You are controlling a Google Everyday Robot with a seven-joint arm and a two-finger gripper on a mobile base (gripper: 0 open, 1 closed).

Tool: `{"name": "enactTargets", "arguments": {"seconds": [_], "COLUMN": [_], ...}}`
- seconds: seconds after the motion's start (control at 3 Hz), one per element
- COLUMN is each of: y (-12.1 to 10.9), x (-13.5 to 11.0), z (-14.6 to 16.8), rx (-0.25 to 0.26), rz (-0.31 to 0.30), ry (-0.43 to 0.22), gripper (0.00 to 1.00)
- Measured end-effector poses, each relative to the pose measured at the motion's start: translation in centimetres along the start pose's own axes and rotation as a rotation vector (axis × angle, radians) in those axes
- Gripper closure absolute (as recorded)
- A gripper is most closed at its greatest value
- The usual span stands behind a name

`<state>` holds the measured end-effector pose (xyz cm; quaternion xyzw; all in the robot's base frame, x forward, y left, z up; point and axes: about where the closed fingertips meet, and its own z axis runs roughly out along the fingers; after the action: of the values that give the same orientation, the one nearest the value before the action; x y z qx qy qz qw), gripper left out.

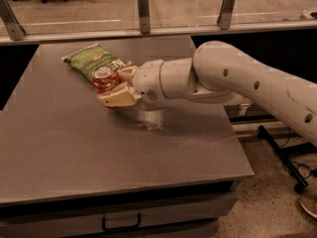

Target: Move coke can near green jalapeno chip bag

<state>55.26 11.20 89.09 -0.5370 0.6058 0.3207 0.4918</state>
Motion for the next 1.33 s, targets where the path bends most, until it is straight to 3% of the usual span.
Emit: {"name": "enactTargets", "arguments": {"seconds": [0.33,1.0,1.33], "y": [-2.5,-4.9,-6.0], "x": [0.3,1.1,1.3], "z": [1.0,4.5,5.4], "rx": [0.055,0.117,0.141], "rz": [0.007,0.061,0.068], "ry": [0.013,0.045,0.056], "gripper": [1.00,1.00,0.84]}}
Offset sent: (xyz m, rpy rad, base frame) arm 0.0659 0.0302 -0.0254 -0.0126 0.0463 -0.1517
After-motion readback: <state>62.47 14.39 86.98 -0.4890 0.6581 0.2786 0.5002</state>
